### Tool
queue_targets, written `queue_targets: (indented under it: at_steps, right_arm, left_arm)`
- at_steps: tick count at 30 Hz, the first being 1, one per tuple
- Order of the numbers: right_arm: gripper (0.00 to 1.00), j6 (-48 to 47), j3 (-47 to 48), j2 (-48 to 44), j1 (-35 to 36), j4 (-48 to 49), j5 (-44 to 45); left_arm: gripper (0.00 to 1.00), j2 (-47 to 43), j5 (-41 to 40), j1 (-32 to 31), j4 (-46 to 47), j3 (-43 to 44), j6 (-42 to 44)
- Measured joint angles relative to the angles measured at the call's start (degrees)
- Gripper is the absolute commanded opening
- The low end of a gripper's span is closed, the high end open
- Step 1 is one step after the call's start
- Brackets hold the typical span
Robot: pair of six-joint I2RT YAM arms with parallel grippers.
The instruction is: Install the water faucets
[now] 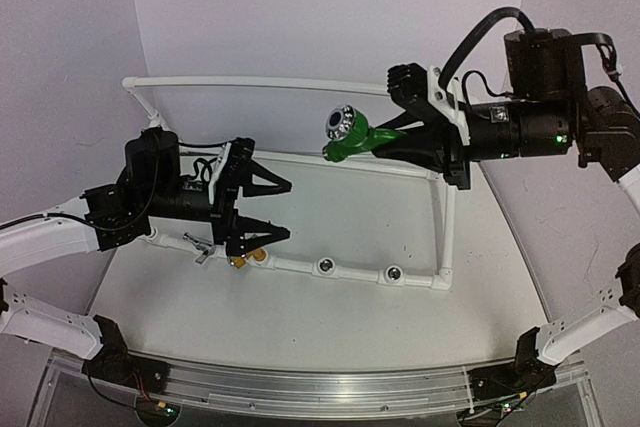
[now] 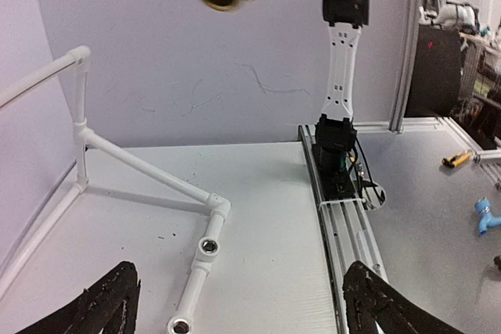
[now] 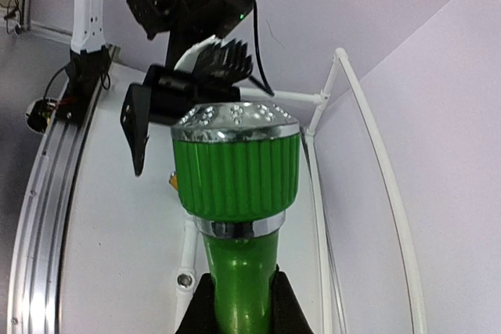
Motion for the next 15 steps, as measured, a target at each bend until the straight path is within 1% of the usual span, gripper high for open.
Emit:
queue_targets:
  at_steps: [4,5,8,12,15]
  right_arm:
    - [0.0,3.63,0.15,0.92,0.0,1.45,-3.26]
    - [0.0,4.16,0.1,1.21,0.0,1.5,-3.93]
    - [0.0,5.73,-0.24,1.85,0.0,1.57,-6.43]
    - [0.0,7.02,-1.12,1.91,0.0,1.64,-9.64]
    - [0.0,7.37,-2.62,1.91,0.0,2.03,-11.37]
  left_arm:
    - [0.83,1.28,-3.74,-6.65,0.02,0.37,8.71]
    - [0.81,1.46,-4.0,-7.5,0.06,0.37,10.07]
    - [0.77,1.76,-5.2,-8.51,0.79,0.37,14.04]
    - [0.68,1.77,-6.44,-9.01,3.17,0.37,17.78]
    - [0.65,1.78,-6.98,-9.47,4.38,0.52,18.54]
